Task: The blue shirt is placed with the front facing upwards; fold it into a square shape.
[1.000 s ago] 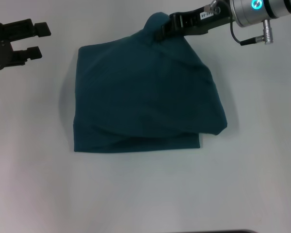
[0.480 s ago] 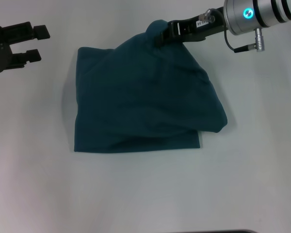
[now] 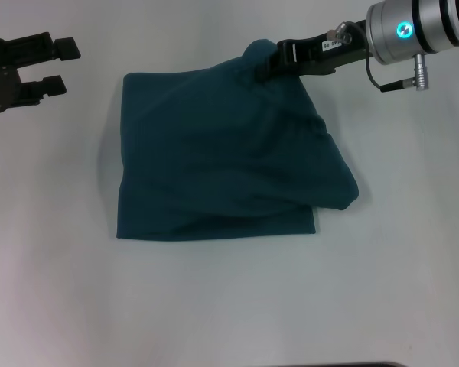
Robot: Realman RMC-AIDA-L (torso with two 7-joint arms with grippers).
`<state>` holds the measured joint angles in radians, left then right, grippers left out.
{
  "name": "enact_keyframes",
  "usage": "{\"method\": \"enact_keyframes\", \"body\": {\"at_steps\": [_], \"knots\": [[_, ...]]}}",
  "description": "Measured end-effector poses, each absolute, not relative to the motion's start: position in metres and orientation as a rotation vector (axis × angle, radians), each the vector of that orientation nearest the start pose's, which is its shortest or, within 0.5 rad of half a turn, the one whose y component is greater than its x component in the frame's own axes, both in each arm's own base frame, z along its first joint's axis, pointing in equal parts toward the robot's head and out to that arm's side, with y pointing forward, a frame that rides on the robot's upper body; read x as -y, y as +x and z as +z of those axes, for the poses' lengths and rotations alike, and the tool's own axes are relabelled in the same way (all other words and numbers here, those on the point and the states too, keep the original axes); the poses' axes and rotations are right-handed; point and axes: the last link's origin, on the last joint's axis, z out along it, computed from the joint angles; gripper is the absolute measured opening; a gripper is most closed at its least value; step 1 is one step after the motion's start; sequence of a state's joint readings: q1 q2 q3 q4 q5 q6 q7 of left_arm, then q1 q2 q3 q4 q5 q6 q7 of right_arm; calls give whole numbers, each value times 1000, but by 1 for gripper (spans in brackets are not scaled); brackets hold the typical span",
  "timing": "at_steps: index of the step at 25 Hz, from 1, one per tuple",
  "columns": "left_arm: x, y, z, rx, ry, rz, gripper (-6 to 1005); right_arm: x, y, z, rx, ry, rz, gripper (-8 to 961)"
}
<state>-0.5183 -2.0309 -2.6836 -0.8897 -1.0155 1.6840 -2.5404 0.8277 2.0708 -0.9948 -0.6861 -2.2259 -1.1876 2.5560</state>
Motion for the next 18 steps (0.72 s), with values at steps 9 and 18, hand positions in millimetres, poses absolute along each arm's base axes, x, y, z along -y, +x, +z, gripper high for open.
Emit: {"method": "enact_keyframes", "body": {"at_steps": [9,18], "knots": [[-335,-279,82,1966,-2082,-878,847,-418,188,-32,-1611,-2370,297,124],[-336,-279,82,1964,-2082,-878,847,-418,198,-31,-1591,-2360,229,131]]}}
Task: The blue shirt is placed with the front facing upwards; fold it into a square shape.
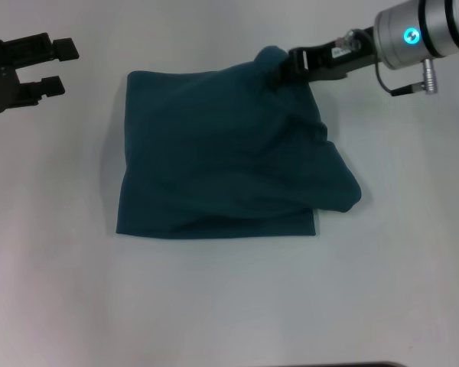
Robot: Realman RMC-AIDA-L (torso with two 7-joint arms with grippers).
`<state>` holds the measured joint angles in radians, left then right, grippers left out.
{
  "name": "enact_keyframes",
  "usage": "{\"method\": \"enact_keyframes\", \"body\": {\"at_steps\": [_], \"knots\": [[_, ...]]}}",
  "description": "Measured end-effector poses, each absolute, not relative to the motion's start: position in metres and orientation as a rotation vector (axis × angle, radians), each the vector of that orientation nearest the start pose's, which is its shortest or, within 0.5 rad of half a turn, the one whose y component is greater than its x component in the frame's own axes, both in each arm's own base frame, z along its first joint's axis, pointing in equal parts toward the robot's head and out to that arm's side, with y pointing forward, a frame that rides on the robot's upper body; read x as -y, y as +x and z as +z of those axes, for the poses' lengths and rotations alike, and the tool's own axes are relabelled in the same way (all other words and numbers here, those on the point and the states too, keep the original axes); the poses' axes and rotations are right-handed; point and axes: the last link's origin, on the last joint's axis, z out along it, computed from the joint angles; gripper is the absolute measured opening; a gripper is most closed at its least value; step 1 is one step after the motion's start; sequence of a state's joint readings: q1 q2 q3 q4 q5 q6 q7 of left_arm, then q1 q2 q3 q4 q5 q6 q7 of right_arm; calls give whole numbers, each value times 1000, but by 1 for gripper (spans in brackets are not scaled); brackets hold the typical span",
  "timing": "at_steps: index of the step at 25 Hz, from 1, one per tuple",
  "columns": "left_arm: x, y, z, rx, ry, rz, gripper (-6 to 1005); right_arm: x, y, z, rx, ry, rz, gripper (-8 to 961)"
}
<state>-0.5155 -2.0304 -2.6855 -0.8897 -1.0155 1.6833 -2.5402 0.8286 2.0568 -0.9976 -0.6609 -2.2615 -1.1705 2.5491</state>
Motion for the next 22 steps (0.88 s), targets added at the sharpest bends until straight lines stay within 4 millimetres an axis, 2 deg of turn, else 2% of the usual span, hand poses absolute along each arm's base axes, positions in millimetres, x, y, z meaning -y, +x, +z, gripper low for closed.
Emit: {"method": "enact_keyframes", "body": {"at_steps": [3,6,9,13,14,17,22], "knots": [[-336,-279,82,1964,-2082,-878,846,-421,207,-24,-1555,-2336,123,134],[-336,-280,82,1964,-2081,-878,846,-428,211,-8,-1535,-2292,85,136],[-336,-279,82,1962,-2082,-878,846,-434,207,11,-1503,-2277,113,273],[-336,-278,82,1963,-2091,-879,846,-435,202,21,-1494,-2282,145,448],[-336,-278,82,1963,-2092,-879,846,-430,197,24,-1512,-2326,175,489],[-336,-278,82,1964,-2089,-879,846,-424,190,23,-1530,-2384,217,615],[-337,-280,84,1959,-2073,-884,846,-418,186,7,-1594,-2423,273,703]]}}
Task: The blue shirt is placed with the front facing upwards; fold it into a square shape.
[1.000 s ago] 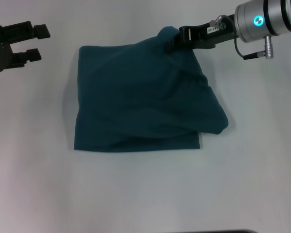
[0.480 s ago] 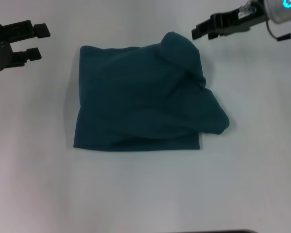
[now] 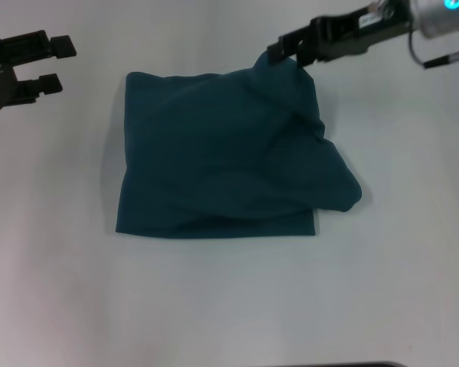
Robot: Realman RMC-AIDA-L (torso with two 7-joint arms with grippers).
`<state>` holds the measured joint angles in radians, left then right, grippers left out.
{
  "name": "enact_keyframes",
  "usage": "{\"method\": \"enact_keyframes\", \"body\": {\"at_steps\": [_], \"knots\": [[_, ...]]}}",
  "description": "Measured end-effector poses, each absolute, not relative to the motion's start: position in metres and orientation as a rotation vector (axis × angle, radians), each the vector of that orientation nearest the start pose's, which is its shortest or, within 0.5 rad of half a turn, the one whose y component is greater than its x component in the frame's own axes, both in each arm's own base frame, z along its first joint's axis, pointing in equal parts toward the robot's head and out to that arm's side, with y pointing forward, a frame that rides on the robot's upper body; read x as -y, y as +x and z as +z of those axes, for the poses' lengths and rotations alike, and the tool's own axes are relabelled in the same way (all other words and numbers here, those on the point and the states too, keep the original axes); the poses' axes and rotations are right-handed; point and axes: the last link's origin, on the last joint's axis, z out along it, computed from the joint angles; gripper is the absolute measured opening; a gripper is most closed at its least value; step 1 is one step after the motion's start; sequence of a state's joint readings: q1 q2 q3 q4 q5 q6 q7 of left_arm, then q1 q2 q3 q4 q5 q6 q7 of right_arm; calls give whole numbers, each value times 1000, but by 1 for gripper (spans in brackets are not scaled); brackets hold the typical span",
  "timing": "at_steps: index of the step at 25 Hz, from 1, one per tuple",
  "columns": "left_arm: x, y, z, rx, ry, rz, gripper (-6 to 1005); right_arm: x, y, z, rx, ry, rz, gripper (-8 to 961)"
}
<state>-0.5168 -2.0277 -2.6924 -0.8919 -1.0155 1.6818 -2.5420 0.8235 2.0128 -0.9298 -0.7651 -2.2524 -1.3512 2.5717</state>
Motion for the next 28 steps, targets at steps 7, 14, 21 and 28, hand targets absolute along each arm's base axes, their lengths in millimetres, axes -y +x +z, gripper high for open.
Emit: {"method": "enact_keyframes", "body": {"at_steps": [7,14,21,28], "knots": [[-337,-283,90,1958,-2041,-913,846,-420,204,-43,-1612,-2348,212,703],[-337,-281,90,1959,-2044,-918,846,-427,200,-63,-1497,-2312,167,703],[-338,-281,90,1959,-2045,-918,847,-429,177,-23,-1491,-2390,257,703],[-337,-282,92,1952,-2037,-927,847,-412,174,-32,-1595,-2481,247,704]]}}
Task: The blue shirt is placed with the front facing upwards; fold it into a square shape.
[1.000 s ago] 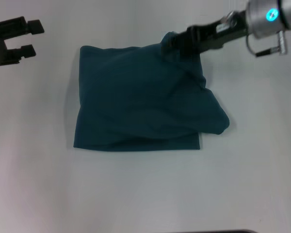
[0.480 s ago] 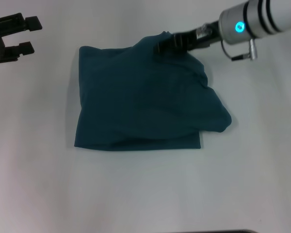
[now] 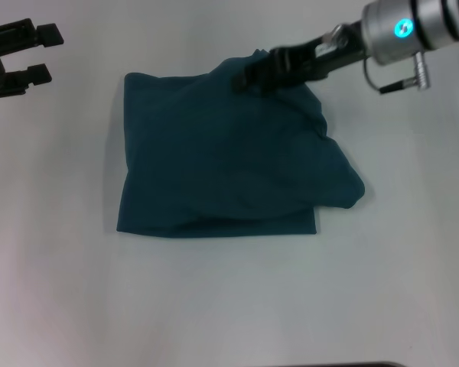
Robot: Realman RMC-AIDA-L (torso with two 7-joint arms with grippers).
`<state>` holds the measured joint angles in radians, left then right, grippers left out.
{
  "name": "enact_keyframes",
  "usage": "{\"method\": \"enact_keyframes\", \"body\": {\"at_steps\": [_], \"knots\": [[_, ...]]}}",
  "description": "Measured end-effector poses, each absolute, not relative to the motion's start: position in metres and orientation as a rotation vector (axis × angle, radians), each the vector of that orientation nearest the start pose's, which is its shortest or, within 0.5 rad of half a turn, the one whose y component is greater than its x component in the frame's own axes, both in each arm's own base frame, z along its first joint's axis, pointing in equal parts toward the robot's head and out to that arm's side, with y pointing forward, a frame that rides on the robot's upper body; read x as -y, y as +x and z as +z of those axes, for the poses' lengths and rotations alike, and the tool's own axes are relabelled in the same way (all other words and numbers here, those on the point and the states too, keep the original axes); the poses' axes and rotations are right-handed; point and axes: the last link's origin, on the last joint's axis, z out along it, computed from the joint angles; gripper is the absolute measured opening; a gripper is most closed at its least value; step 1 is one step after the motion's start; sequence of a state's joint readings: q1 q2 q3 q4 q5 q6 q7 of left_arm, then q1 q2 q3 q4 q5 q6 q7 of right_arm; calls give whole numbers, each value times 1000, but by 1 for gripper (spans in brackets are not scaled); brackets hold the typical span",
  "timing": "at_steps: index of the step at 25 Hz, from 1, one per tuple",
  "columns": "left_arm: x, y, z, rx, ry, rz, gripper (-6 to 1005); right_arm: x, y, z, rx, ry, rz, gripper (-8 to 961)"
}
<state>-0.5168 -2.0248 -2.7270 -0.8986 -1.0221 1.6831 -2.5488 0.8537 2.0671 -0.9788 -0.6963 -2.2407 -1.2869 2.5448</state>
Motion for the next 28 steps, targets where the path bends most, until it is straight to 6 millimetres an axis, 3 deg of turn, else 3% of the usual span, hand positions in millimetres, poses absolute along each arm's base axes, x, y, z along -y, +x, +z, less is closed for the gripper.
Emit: {"method": "enact_keyframes", "body": {"at_steps": [4,15,20,28], "knots": [[-338,-281,93,1947,-2039,-947,847,-408,174,-49,-1581,-2510,170,704],[-337,-282,93,1953,-2031,-952,847,-415,184,-73,-1496,-2435,80,704],[-337,-282,93,1955,-2028,-953,847,-426,187,-65,-1457,-2372,123,704],[-337,-282,92,1957,-2028,-953,847,-444,198,-35,-1436,-2254,226,699]]}}
